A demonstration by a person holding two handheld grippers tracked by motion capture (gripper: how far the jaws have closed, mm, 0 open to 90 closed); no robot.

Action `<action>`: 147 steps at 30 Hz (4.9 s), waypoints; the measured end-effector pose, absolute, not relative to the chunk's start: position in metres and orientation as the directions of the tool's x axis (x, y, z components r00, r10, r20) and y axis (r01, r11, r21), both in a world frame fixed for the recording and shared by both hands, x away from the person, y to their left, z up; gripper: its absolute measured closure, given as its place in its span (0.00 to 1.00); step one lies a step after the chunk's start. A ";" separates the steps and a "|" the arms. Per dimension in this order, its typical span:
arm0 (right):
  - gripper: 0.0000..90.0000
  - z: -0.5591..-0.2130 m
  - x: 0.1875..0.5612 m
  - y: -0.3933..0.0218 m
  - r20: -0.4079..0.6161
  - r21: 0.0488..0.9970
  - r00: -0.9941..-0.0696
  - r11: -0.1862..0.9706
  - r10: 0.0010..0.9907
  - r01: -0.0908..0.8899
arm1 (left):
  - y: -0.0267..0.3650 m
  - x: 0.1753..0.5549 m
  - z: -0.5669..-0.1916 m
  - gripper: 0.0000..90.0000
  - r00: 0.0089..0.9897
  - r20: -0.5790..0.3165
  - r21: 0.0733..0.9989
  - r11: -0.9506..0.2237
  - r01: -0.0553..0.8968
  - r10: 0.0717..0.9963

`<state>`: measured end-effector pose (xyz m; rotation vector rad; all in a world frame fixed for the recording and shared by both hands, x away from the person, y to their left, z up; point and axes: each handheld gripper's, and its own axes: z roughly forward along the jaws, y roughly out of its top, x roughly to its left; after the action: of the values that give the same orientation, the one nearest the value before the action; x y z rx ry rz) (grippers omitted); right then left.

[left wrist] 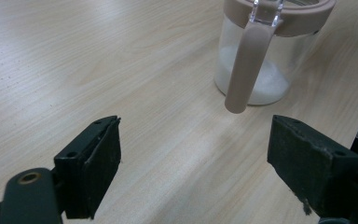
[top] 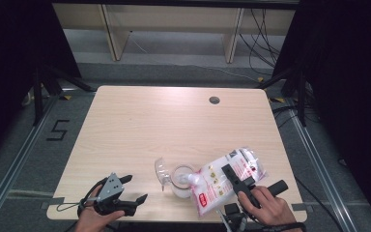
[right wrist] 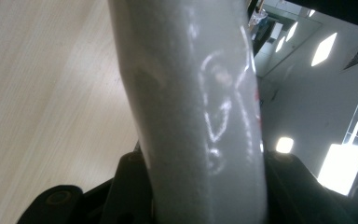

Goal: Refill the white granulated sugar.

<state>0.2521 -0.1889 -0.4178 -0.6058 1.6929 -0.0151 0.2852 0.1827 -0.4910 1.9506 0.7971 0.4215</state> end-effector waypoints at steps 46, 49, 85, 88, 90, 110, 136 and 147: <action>0.77 -0.419 0.258 -0.199 -0.935 -0.266 -0.116 0.880 -0.335 -0.394 | 0.183 0.286 -0.492 0.19 0.728 -0.037 0.874 -0.330 0.355 0.684; 0.77 -0.419 0.258 -0.198 -0.935 -0.267 -0.117 0.881 -0.335 -0.392 | 0.183 0.286 -0.491 0.19 0.728 -0.036 0.874 -0.332 0.355 0.684; 0.78 -0.429 0.269 -0.212 -0.947 0.042 -0.307 0.910 -0.095 -0.412 | 0.182 0.285 -0.491 0.19 0.726 -0.041 0.875 -0.326 0.357 0.687; 0.78 -0.430 0.272 -0.214 -0.947 0.049 -0.309 0.906 -0.092 -0.420 | 0.185 0.287 -0.491 0.19 0.738 -0.011 0.874 -0.352 0.334 0.675; 0.78 -0.437 0.273 -0.216 -0.933 0.113 -0.358 0.915 -0.036 -0.387 | 0.185 0.286 -0.490 0.19 0.733 -0.015 0.870 -0.352 0.344 0.680; 0.80 -0.440 0.277 -0.217 -0.915 0.188 -0.403 0.888 0.003 -0.420 | 0.184 0.285 -0.491 0.19 0.730 -0.034 0.873 -0.335 0.354 0.683; 0.81 -0.442 0.291 -0.235 -0.800 0.488 -0.541 0.807 0.260 -0.332 | 0.183 0.285 -0.490 0.20 0.729 -0.025 0.873 -0.341 0.350 0.684; 0.82 -0.448 0.307 -0.243 -0.677 0.656 -0.617 0.710 0.401 -0.258 | 0.183 0.285 -0.490 0.19 0.729 -0.026 0.874 -0.339 0.349 0.684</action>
<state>0.3069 -0.2431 -0.4484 0.1094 2.0302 0.9423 0.2851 0.1832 -0.4900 1.9534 0.7908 0.4308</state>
